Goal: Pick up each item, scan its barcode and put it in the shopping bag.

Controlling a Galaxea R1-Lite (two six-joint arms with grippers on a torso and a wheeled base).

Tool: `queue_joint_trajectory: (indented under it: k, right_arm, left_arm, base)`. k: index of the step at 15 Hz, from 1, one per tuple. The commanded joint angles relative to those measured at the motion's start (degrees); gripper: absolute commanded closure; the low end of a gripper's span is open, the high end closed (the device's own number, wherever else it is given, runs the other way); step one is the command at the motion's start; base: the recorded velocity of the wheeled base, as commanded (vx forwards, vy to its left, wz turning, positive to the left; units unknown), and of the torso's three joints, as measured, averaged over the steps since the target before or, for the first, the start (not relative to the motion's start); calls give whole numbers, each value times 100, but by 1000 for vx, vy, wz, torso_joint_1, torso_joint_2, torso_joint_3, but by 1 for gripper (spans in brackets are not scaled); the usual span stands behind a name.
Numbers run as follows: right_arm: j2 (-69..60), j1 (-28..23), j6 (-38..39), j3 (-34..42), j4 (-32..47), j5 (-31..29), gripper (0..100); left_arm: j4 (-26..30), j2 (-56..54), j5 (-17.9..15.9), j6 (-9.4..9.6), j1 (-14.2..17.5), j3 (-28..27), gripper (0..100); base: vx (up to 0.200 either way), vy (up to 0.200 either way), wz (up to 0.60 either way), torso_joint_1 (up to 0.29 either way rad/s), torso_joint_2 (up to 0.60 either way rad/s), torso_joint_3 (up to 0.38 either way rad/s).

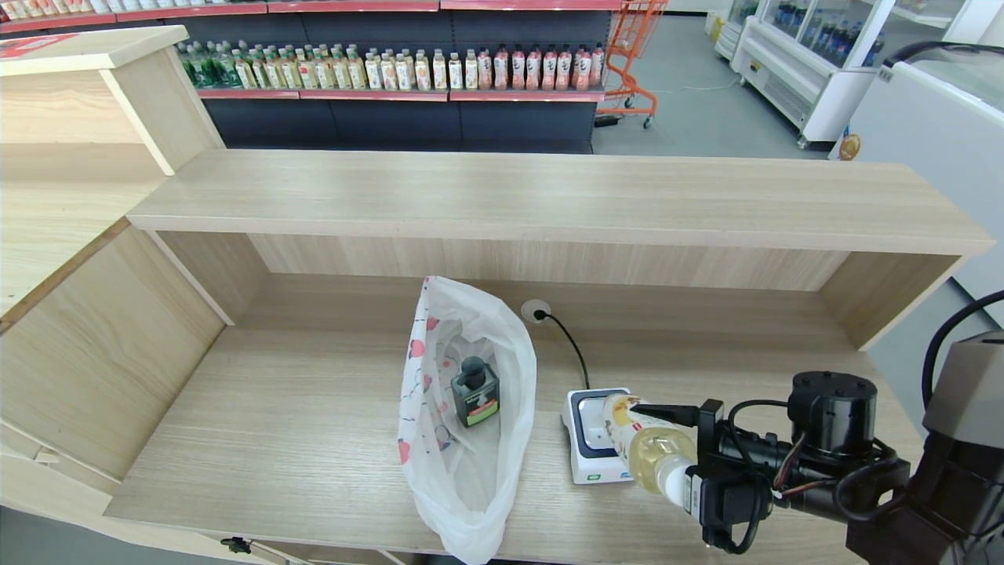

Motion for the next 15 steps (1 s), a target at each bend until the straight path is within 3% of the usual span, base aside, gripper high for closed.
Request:
queue_joint_trajectory:
  k: [1, 11, 15]
  right_arm:
    - [53, 18, 19, 0, 14, 0, 100]
    - [361, -9, 265, -140, -399, 141, 100]
    - [141, 35, 863, 659, -874, 62, 100]
  left_arm:
    - [2, -2, 2, -5, 0, 7, 0]
    - [2, -2, 2, -5, 0, -1, 0]
    - [2, -2, 2, 4, 0, -1, 0]
  base:
    - [0, 0, 0, 0, 0, 0]
    - [0, 0, 0, 0, 0, 0]
    - [0, 0, 0, 0, 0, 0]
